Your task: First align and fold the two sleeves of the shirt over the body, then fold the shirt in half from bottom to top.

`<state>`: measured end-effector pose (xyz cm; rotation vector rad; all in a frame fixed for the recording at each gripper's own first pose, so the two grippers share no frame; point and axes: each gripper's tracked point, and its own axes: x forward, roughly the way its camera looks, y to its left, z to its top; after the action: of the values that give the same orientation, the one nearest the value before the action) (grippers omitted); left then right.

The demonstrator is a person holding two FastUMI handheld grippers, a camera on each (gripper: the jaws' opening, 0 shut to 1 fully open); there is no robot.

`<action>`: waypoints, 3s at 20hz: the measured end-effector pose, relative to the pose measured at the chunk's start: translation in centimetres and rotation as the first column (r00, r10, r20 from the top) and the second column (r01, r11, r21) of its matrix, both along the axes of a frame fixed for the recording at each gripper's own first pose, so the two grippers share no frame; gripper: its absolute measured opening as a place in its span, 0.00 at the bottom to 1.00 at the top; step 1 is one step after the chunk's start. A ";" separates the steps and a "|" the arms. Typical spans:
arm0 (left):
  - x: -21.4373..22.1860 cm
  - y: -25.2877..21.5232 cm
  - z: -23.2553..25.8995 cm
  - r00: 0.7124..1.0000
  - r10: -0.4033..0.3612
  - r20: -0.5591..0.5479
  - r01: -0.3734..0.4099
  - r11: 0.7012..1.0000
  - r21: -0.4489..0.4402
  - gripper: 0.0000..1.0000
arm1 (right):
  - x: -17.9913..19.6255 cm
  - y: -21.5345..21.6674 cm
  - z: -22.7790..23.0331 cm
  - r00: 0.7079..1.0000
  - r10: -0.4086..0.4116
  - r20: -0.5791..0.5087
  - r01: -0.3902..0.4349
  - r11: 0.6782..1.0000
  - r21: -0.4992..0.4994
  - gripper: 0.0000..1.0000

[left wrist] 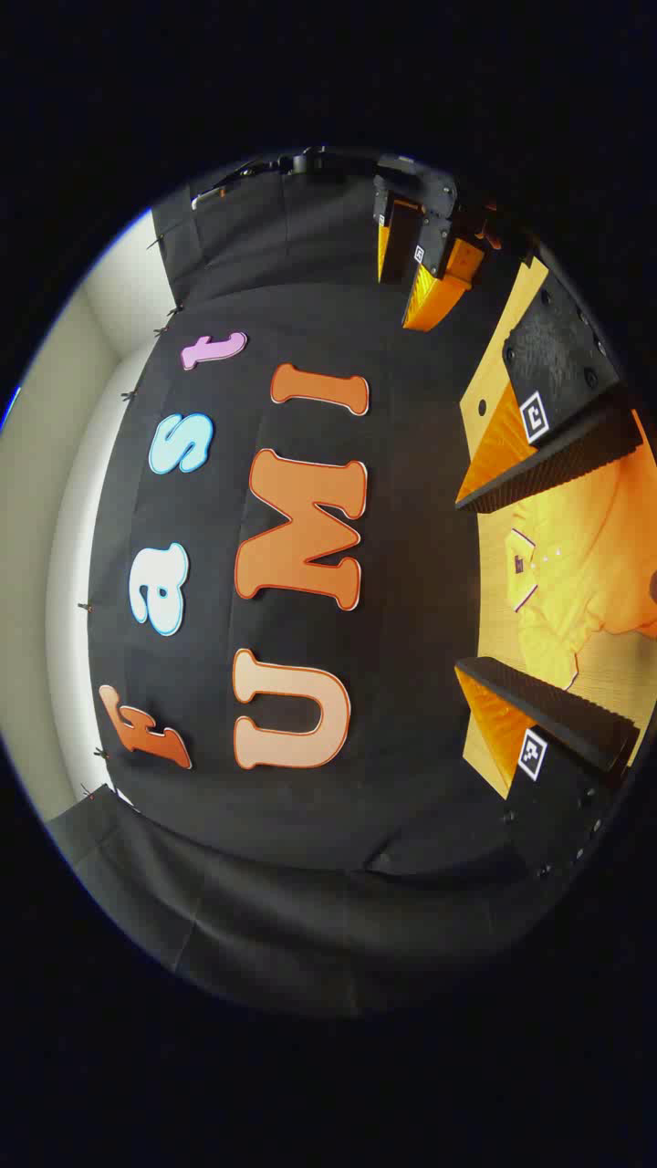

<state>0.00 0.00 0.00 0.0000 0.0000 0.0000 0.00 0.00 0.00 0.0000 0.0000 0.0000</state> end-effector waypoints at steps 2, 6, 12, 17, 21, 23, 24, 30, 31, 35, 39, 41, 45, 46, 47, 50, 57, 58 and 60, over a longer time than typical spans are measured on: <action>0.3 0.1 0.1 1.000 0.020 -0.003 -0.019 1.000 0.014 0.98 | 0.6 -0.6 -0.6 1.000 -0.003 -0.009 0.003 1.000 0.009 0.97; 0.5 -0.6 -1.0 0.999 0.026 -0.034 -0.025 1.000 0.014 0.98 | 1.2 -0.9 -1.6 1.000 -0.002 -0.029 0.002 1.000 0.011 0.97; 0.6 -1.4 -0.6 1.000 0.019 -0.017 -0.018 0.999 0.041 0.98 | 1.6 -0.8 -2.5 0.998 0.011 -0.057 -0.010 1.000 0.019 0.97; 0.4 -1.1 -1.2 1.000 0.003 -0.022 -0.002 0.998 0.056 0.98 | 2.1 -0.7 -3.0 0.997 -0.001 -0.076 0.002 1.000 0.024 0.97; -0.2 -0.1 -1.2 0.999 -0.013 -0.030 0.015 0.997 0.081 0.98 | 2.9 -0.6 -5.4 0.987 -0.027 -0.156 0.033 0.999 0.036 0.97; -0.5 0.8 -1.4 0.999 -0.018 -0.028 0.021 0.996 0.085 0.98 | 3.4 -0.8 -6.5 0.978 -0.050 -0.202 0.060 0.997 0.047 0.97; -0.8 1.1 -1.4 0.999 -0.025 -0.029 0.027 0.996 0.085 0.98 | 3.7 -0.8 -7.1 0.973 -0.054 -0.222 0.067 0.996 0.052 0.98; -1.8 2.3 -2.4 0.999 -0.017 -0.048 0.020 0.997 0.076 0.98 | 6.2 -0.7 -11.3 0.939 -0.047 -0.341 0.060 0.998 0.028 0.96; -1.7 2.7 -2.3 0.999 0.001 -0.045 0.003 0.997 0.080 0.98 | 6.8 -0.8 -12.0 0.933 -0.037 -0.359 0.052 0.998 0.033 0.96; -1.4 3.7 -1.5 0.996 0.090 -0.024 -0.087 0.991 0.102 0.98 | 10.0 -0.7 -15.9 0.889 0.015 -0.458 0.017 0.998 0.067 0.94; -1.0 3.9 -2.6 0.987 0.152 -0.054 -0.147 0.985 0.093 0.98 | 12.6 -1.5 -19.9 0.829 0.044 -0.557 0.014 0.995 0.099 0.91; -0.9 4.1 -3.2 0.981 0.181 -0.075 -0.173 0.980 0.094 0.98 | 13.6 -1.2 -21.9 0.794 0.073 -0.604 0.004 0.992 0.125 0.89; -1.0 4.8 -3.9 0.965 0.244 -0.096 -0.233 0.966 0.111 0.98 | 15.5 0.1 -25.7 0.701 0.143 -0.699 -0.029 0.985 0.172 0.86; -1.0 5.1 -4.1 0.960 0.260 -0.103 -0.248 0.962 0.114 0.98 | 16.0 0.3 -26.5 0.679 0.159 -0.717 -0.041 0.983 0.179 0.85; -1.2 5.4 -4.3 0.955 0.277 -0.110 -0.264 0.957 0.117 0.98 | 16.5 0.6 -27.3 0.659 0.172 -0.732 -0.051 0.981 0.185 0.85; -1.3 6.2 -4.9 0.936 0.326 -0.132 -0.311 0.943 0.120 0.98 | 17.7 1.2 -29.9 0.587 0.196 -0.786 -0.067 0.979 0.193 0.83; -1.5 5.9 -7.4 0.908 0.361 -0.210 -0.338 0.931 0.138 0.98 | 19.4 0.4 -35.5 0.397 0.216 -0.892 -0.034 0.975 0.221 0.83; -1.5 5.7 -7.6 0.906 0.362 -0.219 -0.338 0.931 0.140 0.98 | 19.7 0.2 -36.2 0.371 0.218 -0.903 -0.028 0.974 0.224 0.83; -1.3 5.3 -8.0 0.901 0.364 -0.234 -0.337 0.930 0.148 0.98 | 20.0 0.2 -37.7 0.304 0.231 -0.924 -0.008 0.971 0.240 0.83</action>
<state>-1.32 5.34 -8.03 0.1049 0.2620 0.3635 20.01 0.20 -37.68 0.2038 1.2548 0.1596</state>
